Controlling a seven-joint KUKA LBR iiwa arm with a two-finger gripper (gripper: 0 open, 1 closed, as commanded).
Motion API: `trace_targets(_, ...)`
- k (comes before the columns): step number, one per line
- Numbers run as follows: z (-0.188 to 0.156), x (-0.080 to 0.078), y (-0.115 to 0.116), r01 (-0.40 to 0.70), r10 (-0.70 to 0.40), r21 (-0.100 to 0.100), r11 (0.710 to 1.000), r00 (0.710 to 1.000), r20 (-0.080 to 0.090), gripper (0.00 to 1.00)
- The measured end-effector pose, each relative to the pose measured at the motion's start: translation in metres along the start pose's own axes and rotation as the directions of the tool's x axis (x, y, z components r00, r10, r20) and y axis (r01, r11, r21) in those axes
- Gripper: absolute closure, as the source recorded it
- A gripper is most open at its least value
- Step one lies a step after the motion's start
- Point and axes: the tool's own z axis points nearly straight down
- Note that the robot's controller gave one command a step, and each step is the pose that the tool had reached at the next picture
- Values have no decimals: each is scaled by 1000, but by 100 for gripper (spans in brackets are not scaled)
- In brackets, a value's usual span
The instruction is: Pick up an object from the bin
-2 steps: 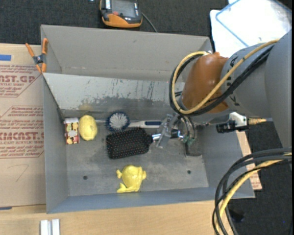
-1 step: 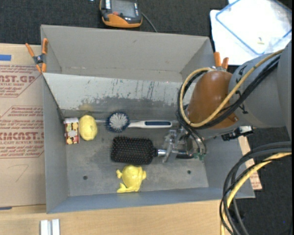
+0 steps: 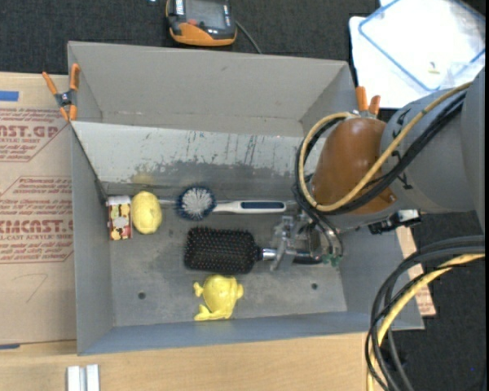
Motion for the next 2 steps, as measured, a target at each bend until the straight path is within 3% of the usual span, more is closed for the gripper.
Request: trace_targets(2,-10,1,-1,9,-9,0,1000,1000,1,100)
